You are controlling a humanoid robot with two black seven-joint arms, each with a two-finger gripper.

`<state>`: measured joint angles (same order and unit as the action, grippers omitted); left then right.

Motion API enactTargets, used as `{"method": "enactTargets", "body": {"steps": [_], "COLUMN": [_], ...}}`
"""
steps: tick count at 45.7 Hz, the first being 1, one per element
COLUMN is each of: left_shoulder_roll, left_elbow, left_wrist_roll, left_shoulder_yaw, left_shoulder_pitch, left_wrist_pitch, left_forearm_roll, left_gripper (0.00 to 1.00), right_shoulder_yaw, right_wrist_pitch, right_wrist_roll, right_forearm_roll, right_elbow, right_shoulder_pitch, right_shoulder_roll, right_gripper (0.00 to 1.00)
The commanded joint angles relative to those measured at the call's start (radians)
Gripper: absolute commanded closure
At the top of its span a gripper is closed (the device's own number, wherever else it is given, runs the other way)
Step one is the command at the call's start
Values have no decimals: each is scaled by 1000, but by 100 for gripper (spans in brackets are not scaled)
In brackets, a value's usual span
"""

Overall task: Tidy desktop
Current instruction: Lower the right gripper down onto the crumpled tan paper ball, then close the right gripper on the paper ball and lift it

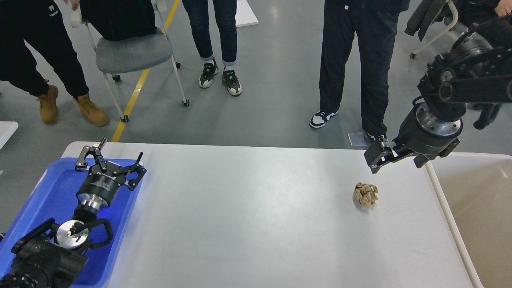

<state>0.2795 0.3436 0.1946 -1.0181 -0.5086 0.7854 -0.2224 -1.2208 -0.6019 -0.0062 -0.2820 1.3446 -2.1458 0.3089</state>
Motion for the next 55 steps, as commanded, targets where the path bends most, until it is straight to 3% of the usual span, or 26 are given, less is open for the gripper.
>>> {"method": "enactTargets", "body": {"steps": [1, 12, 32, 55], "left_shoulder_roll": [0, 0, 1, 0], "left_elbow": [0, 0, 0, 0], "left_wrist_roll": [-1, -1, -1, -1], "left_shoulder_yaw": [1, 1, 1, 1], "left_shoulder_pitch": [1, 1, 1, 1], "left_wrist_pitch": [0, 0, 0, 0], "left_forearm_roll": [2, 0, 0, -2], "left_gripper": [0, 0, 0, 0], "right_shoulder_yaw": [60, 69, 106, 213], "right_wrist_pitch": [82, 113, 116, 191], "right_wrist_roll": [0, 0, 8, 9], "right_forearm_roll": [-3, -5, -37, -89], "right_elbow": [-235, -432, -869, -1007], "right_shoulder_pitch": [211, 411, 814, 957], "right_shoulder_roll": [-99, -191, -243, -271], "right_gripper": [0, 0, 0, 0]}}
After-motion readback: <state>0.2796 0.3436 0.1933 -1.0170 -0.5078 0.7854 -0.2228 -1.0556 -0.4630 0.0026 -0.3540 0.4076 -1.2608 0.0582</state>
